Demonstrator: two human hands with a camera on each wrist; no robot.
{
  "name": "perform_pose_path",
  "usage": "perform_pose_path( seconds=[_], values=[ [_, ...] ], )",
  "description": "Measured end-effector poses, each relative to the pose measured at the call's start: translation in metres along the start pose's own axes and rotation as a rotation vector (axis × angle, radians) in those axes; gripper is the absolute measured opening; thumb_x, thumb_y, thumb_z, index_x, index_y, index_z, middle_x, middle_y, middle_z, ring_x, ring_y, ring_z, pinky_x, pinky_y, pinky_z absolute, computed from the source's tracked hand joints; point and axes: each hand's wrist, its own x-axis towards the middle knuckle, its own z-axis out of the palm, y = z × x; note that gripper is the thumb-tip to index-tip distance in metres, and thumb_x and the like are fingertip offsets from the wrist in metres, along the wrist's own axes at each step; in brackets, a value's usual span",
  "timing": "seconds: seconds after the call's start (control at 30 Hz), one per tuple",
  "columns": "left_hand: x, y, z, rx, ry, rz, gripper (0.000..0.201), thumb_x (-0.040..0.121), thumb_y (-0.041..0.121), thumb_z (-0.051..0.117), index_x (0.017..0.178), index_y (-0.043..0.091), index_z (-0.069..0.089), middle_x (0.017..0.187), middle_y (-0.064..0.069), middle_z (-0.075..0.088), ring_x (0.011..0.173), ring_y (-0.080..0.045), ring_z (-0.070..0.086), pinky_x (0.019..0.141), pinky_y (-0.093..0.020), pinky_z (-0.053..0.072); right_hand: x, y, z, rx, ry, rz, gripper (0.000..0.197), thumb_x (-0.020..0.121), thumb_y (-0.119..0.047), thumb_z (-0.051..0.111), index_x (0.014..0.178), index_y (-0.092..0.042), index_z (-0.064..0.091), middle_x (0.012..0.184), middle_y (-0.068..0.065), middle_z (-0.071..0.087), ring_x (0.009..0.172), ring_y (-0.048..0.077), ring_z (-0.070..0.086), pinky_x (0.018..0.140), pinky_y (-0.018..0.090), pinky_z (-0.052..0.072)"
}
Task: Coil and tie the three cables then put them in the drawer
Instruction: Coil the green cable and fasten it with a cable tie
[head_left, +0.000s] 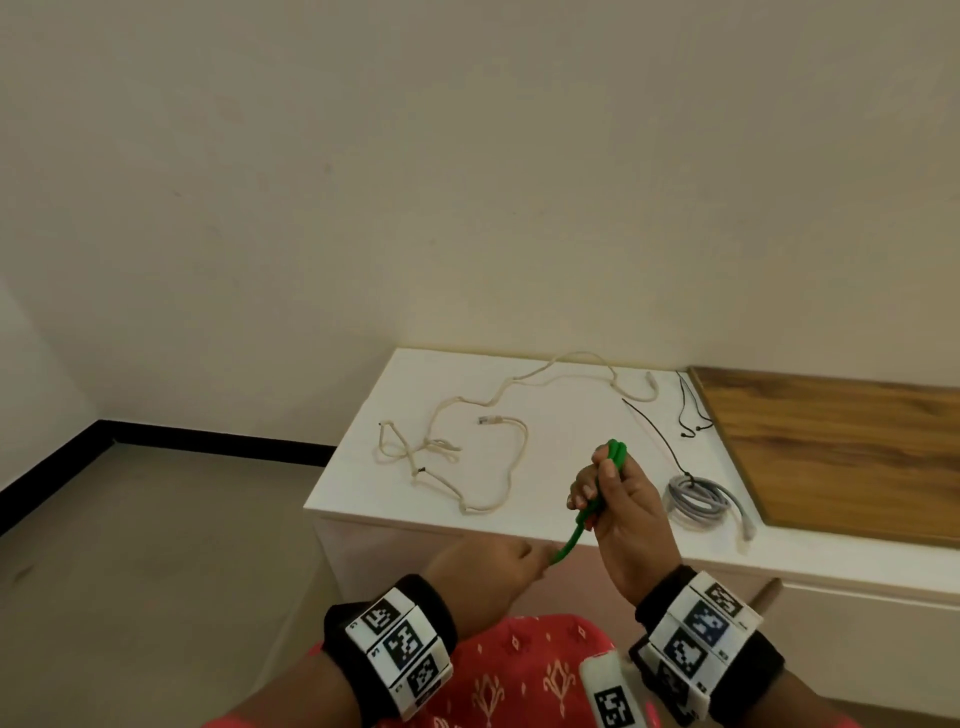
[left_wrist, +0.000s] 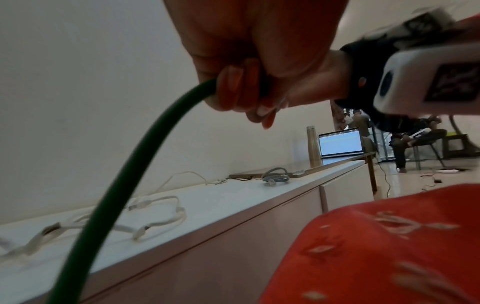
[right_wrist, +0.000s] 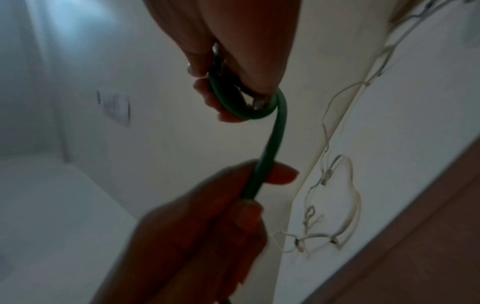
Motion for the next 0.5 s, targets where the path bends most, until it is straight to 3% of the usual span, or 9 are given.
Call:
perform_pose_path(
  seconds=[0.07,0.13,0.17,0.23,0.3,0.37,0.43,0.5],
  values=[
    [0.002,0.004,-0.002,0.032,0.037,0.032,0.041,0.091,0.018,0.028,0.131,0.013,0.038,0.115,-0.017,0.060,0.098,-0.035,0.059,0.081,-0.043,0.051,-0.004,0.005,0.002,-0.200,-0.008,-0.038,0.028,0.083,-0.042,0.055,0.088,-0.015,0.048,0.055,-0.009,0.050,0.053,0.006,0.048,0.059,0.023,0.042],
    [0.003,0.004,-0.001,0.114,0.137,0.142,0.031,0.085,0.011,0.041,0.116,0.011,0.044,0.093,-0.012,0.067,0.073,-0.030,0.066,0.058,-0.035,0.056,-0.007,0.006,0.003,-0.419,-0.041,-0.082,0.013,0.085,-0.028,0.044,0.086,-0.016,0.048,0.058,-0.007,0.048,0.053,0.004,0.047,0.059,0.024,0.042],
    [0.004,0.002,0.004,0.154,0.182,0.173,0.026,0.081,0.010,0.047,0.106,0.013,0.049,0.081,-0.006,0.068,0.059,-0.024,0.065,0.045,-0.029,0.054,-0.009,0.006,0.004,-0.529,-0.071,-0.109,0.012,0.085,-0.029,0.044,0.084,-0.018,0.048,0.060,-0.006,0.048,0.053,0.003,0.046,0.059,0.022,0.042],
    [0.006,0.001,0.012,0.229,0.228,0.171,0.014,0.076,0.016,0.058,0.090,0.016,0.056,0.067,0.002,0.065,0.044,-0.015,0.059,0.033,-0.022,0.045,-0.013,0.009,0.005,-0.777,-0.130,-0.149,0.019,0.083,-0.042,0.043,0.082,-0.023,0.046,0.060,-0.008,0.048,0.053,0.004,0.048,0.056,0.016,0.039],
    [0.008,0.003,0.009,0.292,0.285,0.146,0.011,0.078,0.027,0.053,0.079,0.018,0.059,0.056,0.004,0.061,0.037,-0.010,0.054,0.030,-0.019,0.039,-0.016,0.011,0.007,-0.998,-0.176,-0.140,0.024,0.082,-0.047,0.038,0.083,-0.024,0.043,0.061,-0.011,0.049,0.053,0.005,0.049,0.054,0.016,0.036],
    [0.010,0.005,0.006,0.329,0.380,0.092,0.031,0.078,0.038,0.040,0.073,0.019,0.064,0.047,0.005,0.057,0.034,-0.007,0.050,0.029,-0.017,0.032,-0.017,0.012,0.011,-1.138,-0.226,-0.103,0.023,0.082,-0.040,0.035,0.085,-0.019,0.042,0.065,-0.009,0.051,0.054,0.005,0.046,0.053,0.015,0.033],
    [0.008,0.007,0.001,0.286,0.453,0.037,0.039,0.076,0.045,0.036,0.073,0.019,0.065,0.045,0.007,0.057,0.034,-0.005,0.050,0.030,-0.015,0.030,-0.017,0.011,0.013,-1.253,-0.281,-0.074,0.026,0.084,-0.035,0.032,0.089,-0.012,0.045,0.071,-0.002,0.053,0.059,0.016,0.045,0.052,0.018,0.031],
    [0.005,0.003,0.001,0.206,0.476,0.047,0.034,0.074,0.044,0.036,0.081,0.021,0.061,0.052,0.009,0.060,0.039,-0.003,0.053,0.032,-0.016,0.034,-0.016,0.009,0.013,-1.377,-0.315,-0.029,0.014,0.093,-0.027,0.034,0.088,-0.015,0.040,0.073,0.000,0.052,0.064,0.021,0.043,0.055,0.029,0.031]
  ],
)
